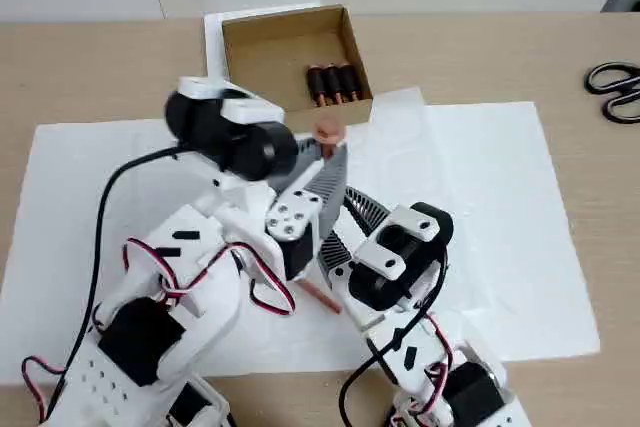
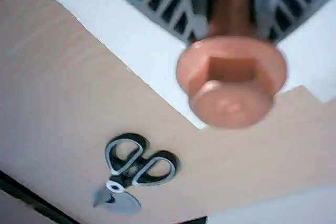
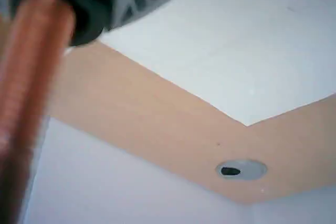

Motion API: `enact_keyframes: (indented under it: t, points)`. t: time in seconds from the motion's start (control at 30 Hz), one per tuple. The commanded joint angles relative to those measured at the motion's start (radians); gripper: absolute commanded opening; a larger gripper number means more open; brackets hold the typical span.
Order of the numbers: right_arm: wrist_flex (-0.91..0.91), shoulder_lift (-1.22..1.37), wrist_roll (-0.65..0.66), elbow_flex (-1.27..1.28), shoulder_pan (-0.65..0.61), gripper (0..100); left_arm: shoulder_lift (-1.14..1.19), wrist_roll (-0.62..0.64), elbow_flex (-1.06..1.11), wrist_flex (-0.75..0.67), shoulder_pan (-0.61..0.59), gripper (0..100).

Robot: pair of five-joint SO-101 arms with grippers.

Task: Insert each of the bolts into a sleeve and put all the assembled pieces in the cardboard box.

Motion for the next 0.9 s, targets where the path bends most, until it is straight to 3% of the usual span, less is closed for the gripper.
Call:
enact_keyframes:
  t: [0.0,0.33,0.53,0.87]
  points:
    - [-0.031,-0.01,0.011,-0.009,-0.004,0.2,-0.003,0.006,-0.001,-0.026,0.006,0]
    - [-0.024,-0.012,0.052,-0.017,0.001,0.2,-0.005,0.0,0.022,-0.029,-0.029,0]
    - [0.101,-0.012,0.046,-0.071,-0.004,0.2,-0.003,0.0,0.045,-0.044,-0.029,0]
    - [0.022,-0.012,0.052,-0.08,0.001,0.2,-0.005,0.005,0.15,-0.097,0.028,0]
